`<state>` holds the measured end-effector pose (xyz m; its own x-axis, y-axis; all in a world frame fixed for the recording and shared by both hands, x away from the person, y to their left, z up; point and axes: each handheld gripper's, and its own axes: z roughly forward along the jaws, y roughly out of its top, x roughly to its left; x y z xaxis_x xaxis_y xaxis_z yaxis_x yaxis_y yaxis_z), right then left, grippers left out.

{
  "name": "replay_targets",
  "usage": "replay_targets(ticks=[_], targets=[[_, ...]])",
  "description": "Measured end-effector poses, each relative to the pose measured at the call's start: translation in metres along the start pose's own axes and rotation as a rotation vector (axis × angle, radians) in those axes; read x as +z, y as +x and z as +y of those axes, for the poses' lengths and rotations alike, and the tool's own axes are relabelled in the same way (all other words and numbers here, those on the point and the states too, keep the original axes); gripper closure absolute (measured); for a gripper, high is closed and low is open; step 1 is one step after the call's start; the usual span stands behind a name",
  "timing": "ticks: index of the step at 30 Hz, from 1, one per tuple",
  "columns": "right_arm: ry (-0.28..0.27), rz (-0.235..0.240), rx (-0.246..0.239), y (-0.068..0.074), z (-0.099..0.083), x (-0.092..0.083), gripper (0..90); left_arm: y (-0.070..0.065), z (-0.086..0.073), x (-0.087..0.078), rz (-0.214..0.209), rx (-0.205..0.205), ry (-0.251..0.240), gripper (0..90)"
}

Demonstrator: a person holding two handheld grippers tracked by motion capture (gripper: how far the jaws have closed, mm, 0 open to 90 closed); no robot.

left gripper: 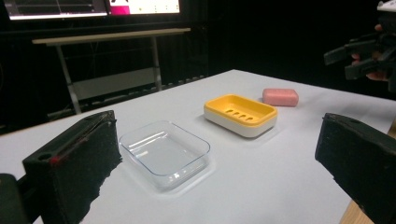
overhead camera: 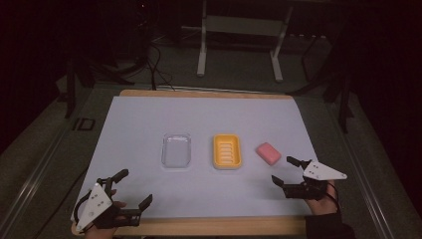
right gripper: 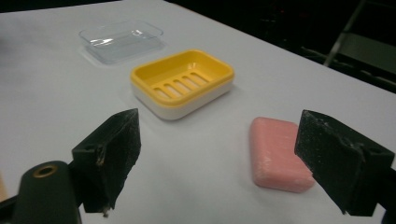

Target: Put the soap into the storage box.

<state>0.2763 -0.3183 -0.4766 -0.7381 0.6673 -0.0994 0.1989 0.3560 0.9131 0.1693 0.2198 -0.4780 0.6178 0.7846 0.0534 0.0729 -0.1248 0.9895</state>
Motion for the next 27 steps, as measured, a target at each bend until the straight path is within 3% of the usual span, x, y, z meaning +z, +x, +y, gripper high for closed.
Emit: replay_targets(ticks=[7,9,17,20,21,24,26,27], targets=[[0.003,-0.004,0.000,0.000,0.002,0.001,14.0,-0.002,-0.001,-0.006,0.001,0.006,0.012,0.2],[-0.006,-0.026,-0.031,0.004,0.006,0.001,14.1,-0.002,-0.001,-0.009,-0.003,0.003,0.008,0.2],[-0.020,-0.032,-0.146,0.010,0.010,0.006,12.0,0.002,-0.004,-0.009,0.004,0.000,0.028,0.2],[-0.021,-0.061,-0.157,0.008,0.009,0.009,11.5,0.000,-0.003,-0.009,0.006,0.008,0.019,0.2],[-0.020,-0.065,-0.149,0.006,0.009,0.010,12.0,0.000,-0.002,-0.010,0.007,0.012,0.018,0.2],[0.013,-0.155,-0.161,0.002,0.008,0.013,13.3,-0.002,-0.002,-0.010,0.009,0.014,0.015,0.2],[0.051,-0.189,-0.115,-0.002,0.007,0.015,13.2,-0.002,-0.002,-0.010,0.011,0.011,0.015,0.2],[0.082,-0.213,-0.060,-0.004,0.007,0.015,13.2,-0.002,-0.002,-0.010,0.012,0.008,0.014,0.2]])
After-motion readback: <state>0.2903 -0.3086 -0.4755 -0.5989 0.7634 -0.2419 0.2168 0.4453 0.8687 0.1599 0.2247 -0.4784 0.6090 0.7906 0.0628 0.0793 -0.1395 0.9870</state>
